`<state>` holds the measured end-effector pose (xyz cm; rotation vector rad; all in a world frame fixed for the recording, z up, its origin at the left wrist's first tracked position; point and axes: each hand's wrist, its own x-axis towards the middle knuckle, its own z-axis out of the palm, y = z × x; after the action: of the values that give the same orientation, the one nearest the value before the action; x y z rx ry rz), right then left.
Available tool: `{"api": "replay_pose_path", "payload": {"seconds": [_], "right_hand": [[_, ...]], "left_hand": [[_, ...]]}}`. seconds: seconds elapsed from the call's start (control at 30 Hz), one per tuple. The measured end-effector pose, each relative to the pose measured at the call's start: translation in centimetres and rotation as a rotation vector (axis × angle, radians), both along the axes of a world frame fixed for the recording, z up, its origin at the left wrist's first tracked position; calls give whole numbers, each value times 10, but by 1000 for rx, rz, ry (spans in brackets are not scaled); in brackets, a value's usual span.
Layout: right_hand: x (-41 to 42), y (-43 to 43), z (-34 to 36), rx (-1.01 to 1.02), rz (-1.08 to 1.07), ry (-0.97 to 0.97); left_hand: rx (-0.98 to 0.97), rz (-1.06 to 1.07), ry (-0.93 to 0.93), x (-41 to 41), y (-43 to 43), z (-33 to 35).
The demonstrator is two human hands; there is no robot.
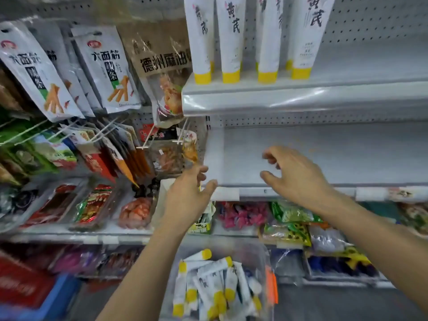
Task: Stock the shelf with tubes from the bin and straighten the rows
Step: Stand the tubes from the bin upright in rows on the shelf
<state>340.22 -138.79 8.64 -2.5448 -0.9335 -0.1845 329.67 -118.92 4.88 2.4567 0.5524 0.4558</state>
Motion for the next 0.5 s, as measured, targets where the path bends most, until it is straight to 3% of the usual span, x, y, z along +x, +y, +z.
{"api": "replay_pose_path", "payload": {"seconds": [0.3,0.5], "right_hand": [[-44,48,-194,-434,147,513],[-64,77,-318,-616,147,804]], "left_hand": [[-519,147,467,-71,53,-191],[-536,284,796,-95,58,-320]]}}
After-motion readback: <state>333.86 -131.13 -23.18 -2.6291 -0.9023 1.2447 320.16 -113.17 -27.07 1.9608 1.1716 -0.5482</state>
